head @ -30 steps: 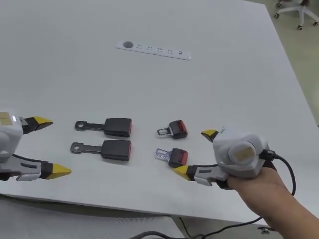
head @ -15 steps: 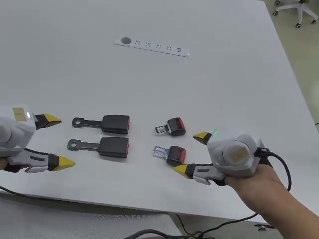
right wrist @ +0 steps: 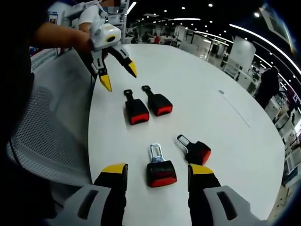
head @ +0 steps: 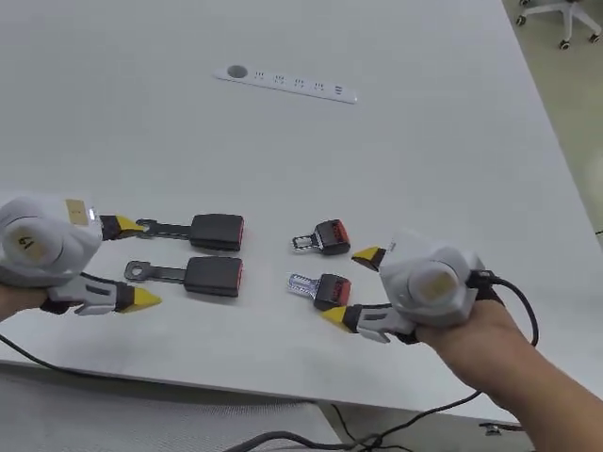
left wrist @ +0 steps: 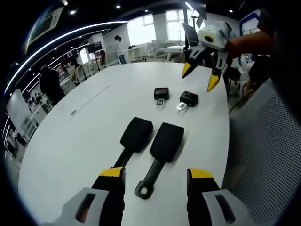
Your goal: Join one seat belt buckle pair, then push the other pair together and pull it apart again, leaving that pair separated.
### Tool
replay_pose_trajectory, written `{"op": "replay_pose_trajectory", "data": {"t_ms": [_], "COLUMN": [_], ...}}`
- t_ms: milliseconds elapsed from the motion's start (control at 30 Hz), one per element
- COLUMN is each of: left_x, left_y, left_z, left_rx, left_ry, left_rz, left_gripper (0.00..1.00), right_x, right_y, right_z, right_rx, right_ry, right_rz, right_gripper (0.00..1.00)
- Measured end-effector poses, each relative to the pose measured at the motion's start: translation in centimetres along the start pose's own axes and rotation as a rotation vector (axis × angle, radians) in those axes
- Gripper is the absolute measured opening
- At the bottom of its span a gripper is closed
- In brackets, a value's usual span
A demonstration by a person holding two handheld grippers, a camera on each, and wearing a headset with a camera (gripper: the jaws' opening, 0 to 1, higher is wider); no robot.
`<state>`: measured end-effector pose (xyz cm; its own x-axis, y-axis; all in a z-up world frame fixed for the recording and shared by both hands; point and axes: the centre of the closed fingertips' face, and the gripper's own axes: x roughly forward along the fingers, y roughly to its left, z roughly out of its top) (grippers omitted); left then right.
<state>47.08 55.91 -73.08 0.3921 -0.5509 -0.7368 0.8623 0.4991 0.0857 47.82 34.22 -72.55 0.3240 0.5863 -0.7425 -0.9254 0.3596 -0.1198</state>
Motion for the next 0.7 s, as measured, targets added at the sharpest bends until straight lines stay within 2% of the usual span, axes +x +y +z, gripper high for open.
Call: {"op": "replay_pose_trajectory", "data": {"t_ms": [67,300,467,533,567,700], "left_x": [0.4,1.3,2.0,2.3,2.4,3.1], "left_y": [0.0,-0.2,-0.1,-0.7,-0.7,-1.0], "left_z": [0.3,0.6,0.6,0.4,0.4,0.7], "left_rx": [0.011,0.04,0.053,0.054,0.062,0.076], "left_ry": [0.002,0.016,0.029,0.054,0.058,0.053], "left_rz": [0.001,-0.026,-0.04,-0.071,-0.067,-0.074], "left_gripper": [0.48,0.5,0.5,0.4,0.37,0.4], "right_x": [0.0,0.8,1.2,1.6,1.8,2.4], "right_y": [0.0,-0.2,-0.1,-0.1,-0.1,-0.1], "right_z": [0.0,-0.3,-0.6,-0.7,-0.7,-1.0], "right_rx": [-0.013,-0.035,-0.055,-0.074,-0.079,-0.114], "right_ry": [0.006,0.022,0.041,0.05,0.055,0.077], "right_rz": [0.004,0.021,0.041,0.049,0.053,0.076], "right_gripper": [0.48,0.45,0.39,0.38,0.37,0.37]}}
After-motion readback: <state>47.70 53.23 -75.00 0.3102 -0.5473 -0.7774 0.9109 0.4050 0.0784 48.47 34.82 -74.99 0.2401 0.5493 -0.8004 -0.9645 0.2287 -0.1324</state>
